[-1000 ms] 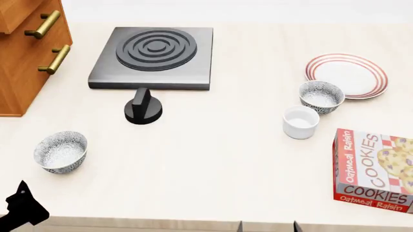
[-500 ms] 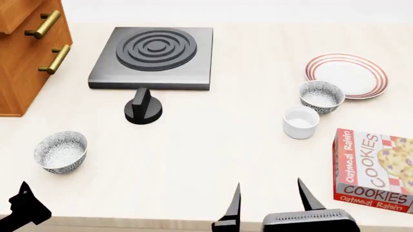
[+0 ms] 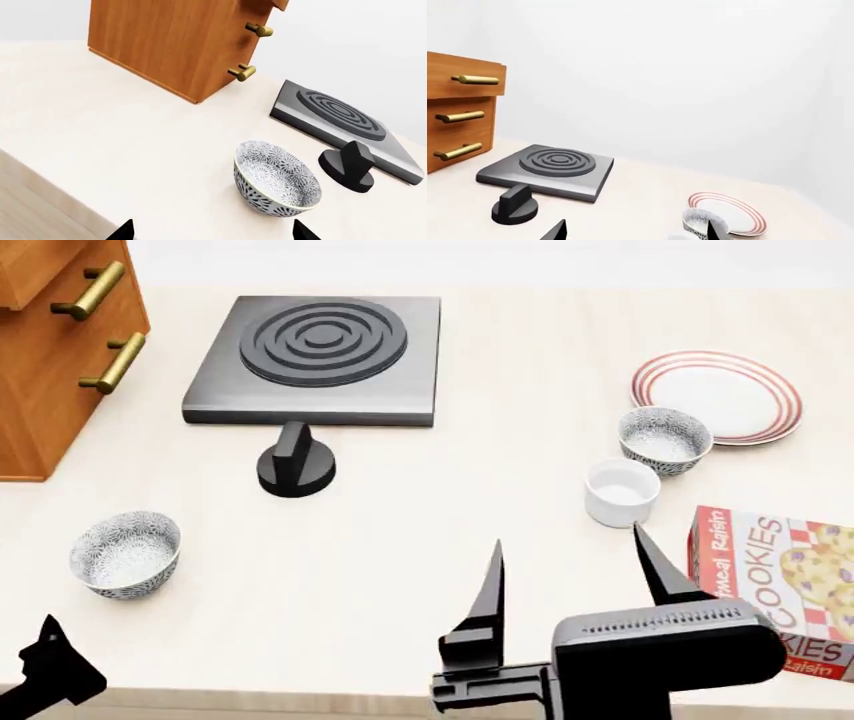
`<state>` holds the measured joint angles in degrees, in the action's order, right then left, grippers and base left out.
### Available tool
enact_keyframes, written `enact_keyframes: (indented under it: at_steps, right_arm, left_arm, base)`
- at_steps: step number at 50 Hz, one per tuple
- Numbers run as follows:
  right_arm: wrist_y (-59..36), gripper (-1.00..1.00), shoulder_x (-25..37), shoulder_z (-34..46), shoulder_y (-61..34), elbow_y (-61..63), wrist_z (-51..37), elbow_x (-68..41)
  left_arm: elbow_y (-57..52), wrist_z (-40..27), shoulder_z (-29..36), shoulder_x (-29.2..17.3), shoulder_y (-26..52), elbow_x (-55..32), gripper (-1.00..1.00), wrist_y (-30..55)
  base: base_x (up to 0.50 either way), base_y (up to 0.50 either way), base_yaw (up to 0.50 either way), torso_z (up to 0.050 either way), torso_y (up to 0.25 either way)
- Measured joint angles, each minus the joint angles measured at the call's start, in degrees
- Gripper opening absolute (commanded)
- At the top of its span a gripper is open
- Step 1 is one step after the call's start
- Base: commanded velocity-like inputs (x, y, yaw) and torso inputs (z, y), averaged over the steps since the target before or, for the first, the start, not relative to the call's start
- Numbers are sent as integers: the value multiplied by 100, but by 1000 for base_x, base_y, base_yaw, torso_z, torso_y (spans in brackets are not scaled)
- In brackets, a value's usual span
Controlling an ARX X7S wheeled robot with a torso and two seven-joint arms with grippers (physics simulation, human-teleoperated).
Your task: Pick the akita bowl between the plate and the ramekin and place it on the plate.
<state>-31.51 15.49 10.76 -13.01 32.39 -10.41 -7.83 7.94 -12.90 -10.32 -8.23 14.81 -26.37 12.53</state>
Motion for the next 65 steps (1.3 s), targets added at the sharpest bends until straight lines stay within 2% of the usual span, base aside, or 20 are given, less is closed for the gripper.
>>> enact_keyframes:
  at_steps: [20, 65]
  right_arm:
    - [-161, 100, 113, -52, -134, 465, -22, -83]
    - [-120, 100, 188, -122, -122, 515, -72, -298]
  left_arm:
    - [20, -35, 71, -45, -7, -43, 100, -67]
    - [42, -139, 208, -136, -21, -145, 100, -148]
  base:
    - [0, -7, 0, 0, 0]
    - [0, -325, 0, 0, 0]
